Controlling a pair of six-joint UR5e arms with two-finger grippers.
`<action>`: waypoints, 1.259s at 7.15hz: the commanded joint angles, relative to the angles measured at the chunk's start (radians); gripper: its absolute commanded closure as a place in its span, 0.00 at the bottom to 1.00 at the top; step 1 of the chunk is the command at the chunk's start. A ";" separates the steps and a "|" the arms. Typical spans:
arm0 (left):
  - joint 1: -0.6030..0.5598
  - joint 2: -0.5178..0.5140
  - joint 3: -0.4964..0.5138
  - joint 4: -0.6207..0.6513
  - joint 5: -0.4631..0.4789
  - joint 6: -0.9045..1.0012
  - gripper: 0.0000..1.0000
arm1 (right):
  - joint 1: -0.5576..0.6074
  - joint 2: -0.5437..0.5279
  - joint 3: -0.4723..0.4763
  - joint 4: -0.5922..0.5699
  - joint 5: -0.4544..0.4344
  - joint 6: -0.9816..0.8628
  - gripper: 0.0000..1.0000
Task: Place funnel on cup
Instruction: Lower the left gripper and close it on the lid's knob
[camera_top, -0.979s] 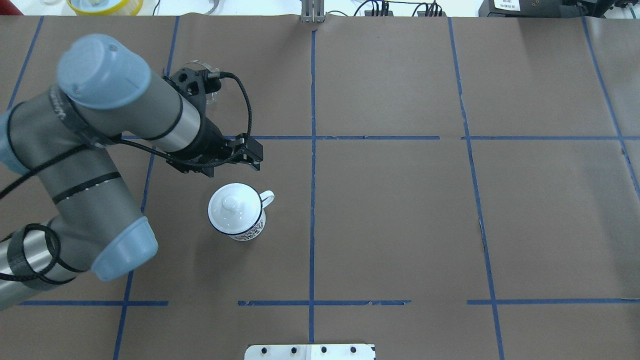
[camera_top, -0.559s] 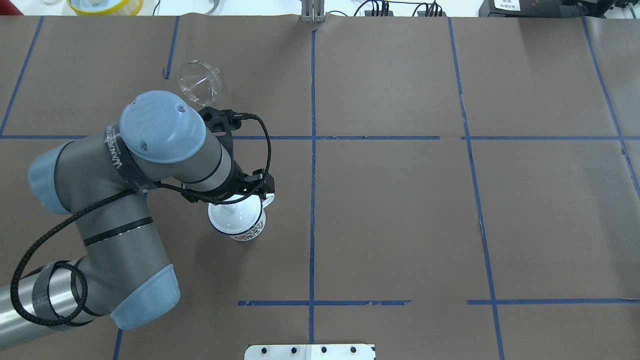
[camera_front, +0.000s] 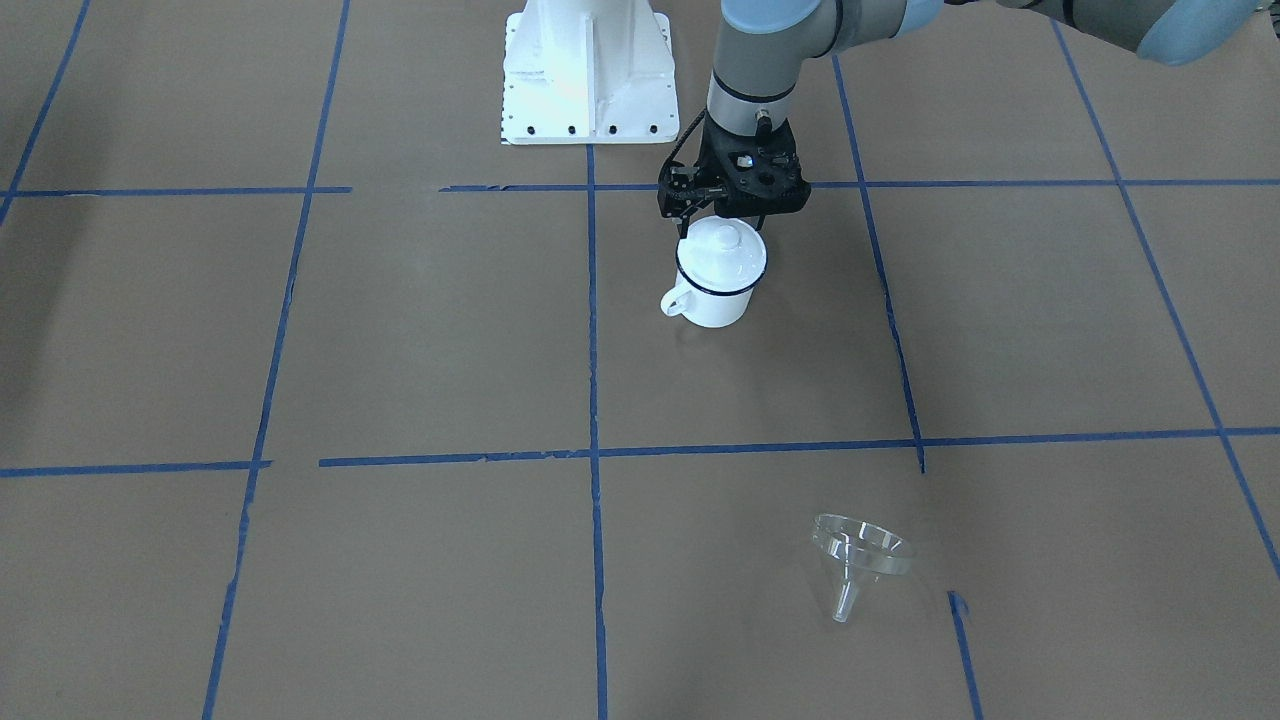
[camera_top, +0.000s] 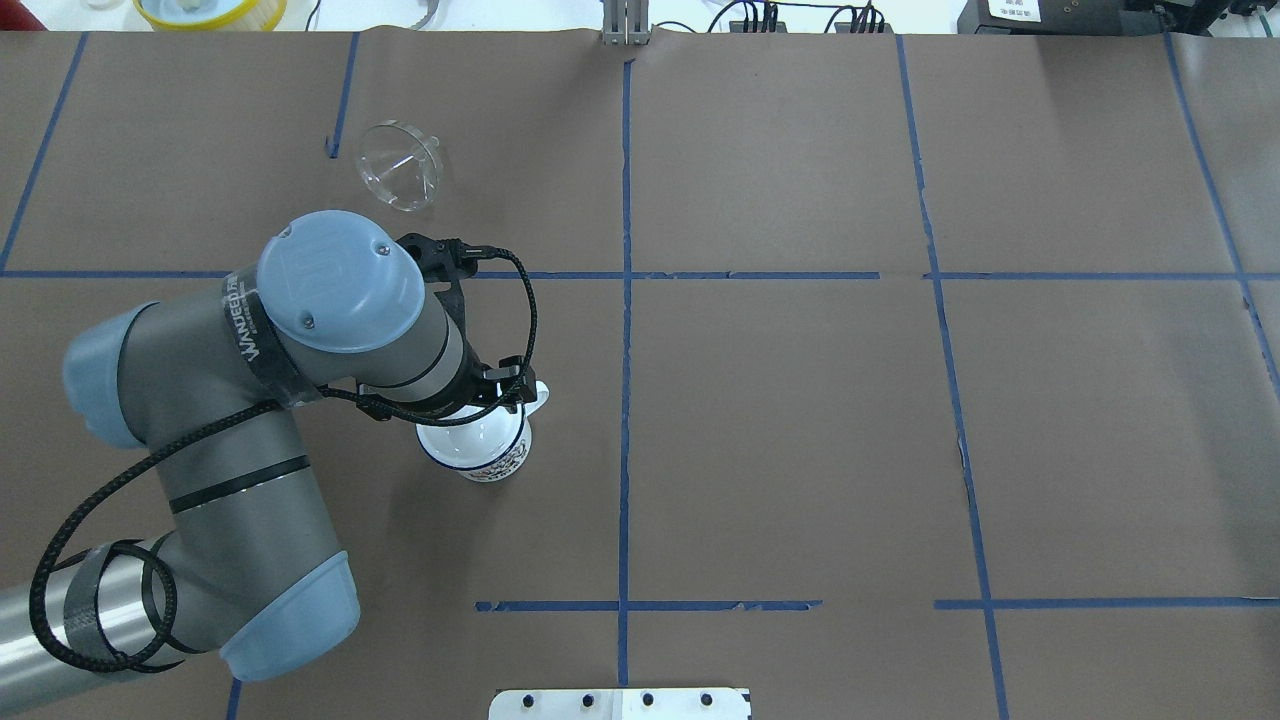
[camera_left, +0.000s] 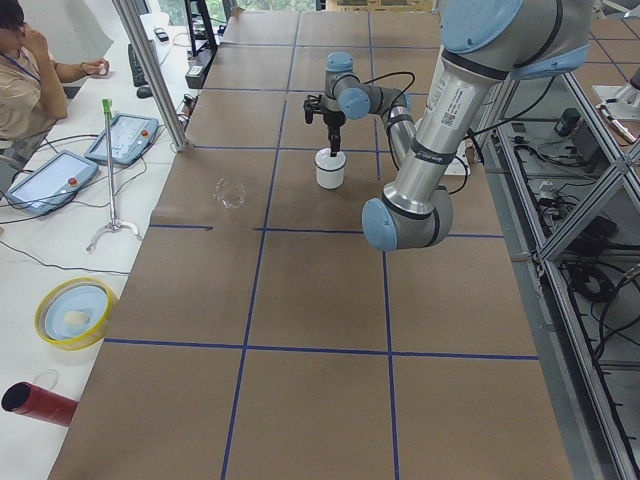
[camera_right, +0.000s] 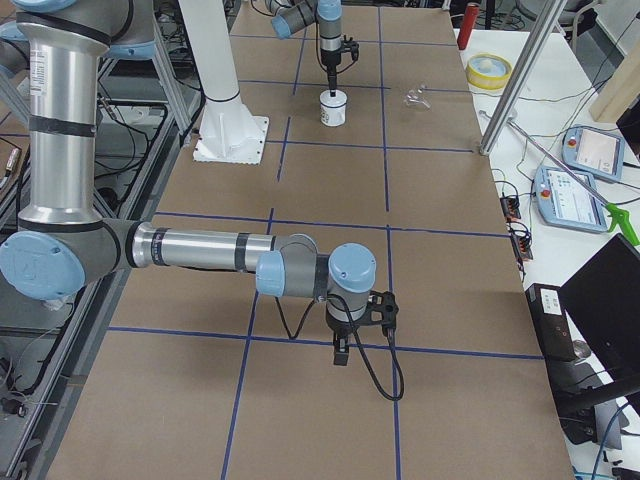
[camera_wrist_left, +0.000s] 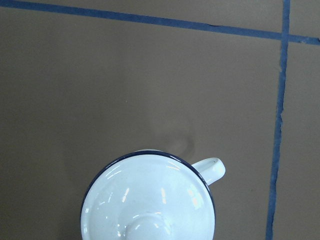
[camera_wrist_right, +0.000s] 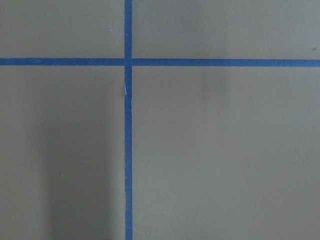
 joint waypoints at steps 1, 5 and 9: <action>0.002 0.001 0.005 -0.001 0.001 -0.002 0.17 | 0.000 0.000 0.000 0.000 0.000 0.000 0.00; 0.002 0.009 0.007 -0.001 0.001 -0.001 0.31 | 0.000 0.000 0.000 0.000 0.000 0.000 0.00; 0.000 0.009 -0.004 -0.001 -0.001 -0.001 0.69 | 0.000 0.000 0.000 0.000 0.000 0.000 0.00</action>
